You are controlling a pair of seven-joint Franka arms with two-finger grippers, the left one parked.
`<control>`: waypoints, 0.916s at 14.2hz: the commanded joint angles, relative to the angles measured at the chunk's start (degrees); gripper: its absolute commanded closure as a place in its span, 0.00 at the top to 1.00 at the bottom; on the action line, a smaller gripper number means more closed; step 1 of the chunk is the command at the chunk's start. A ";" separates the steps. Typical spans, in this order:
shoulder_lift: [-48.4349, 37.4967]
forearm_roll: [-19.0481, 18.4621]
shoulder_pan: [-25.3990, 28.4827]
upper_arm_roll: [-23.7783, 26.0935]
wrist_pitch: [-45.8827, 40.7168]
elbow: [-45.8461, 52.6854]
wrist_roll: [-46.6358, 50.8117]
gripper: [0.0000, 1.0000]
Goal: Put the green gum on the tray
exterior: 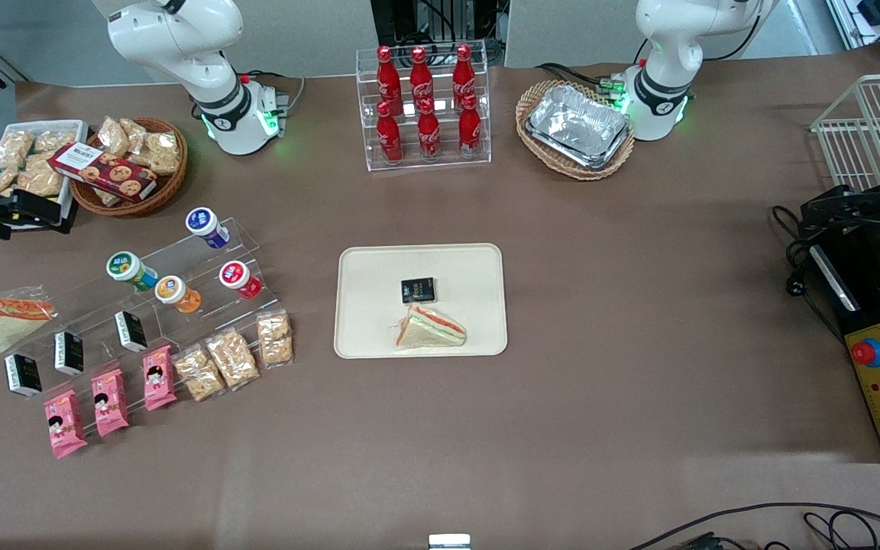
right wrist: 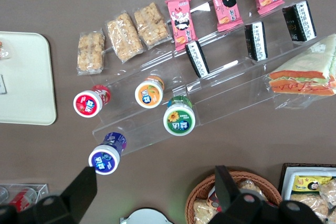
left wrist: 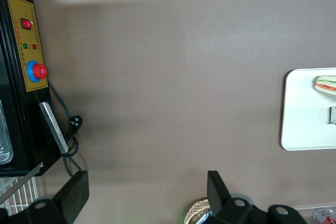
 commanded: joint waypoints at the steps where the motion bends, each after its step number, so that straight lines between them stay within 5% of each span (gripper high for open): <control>1: 0.38 -0.50 -0.11 0.17 0.38 1.14 -0.26 1.00; 13: 0.65 -0.50 -0.46 0.08 -0.06 1.59 -0.88 1.00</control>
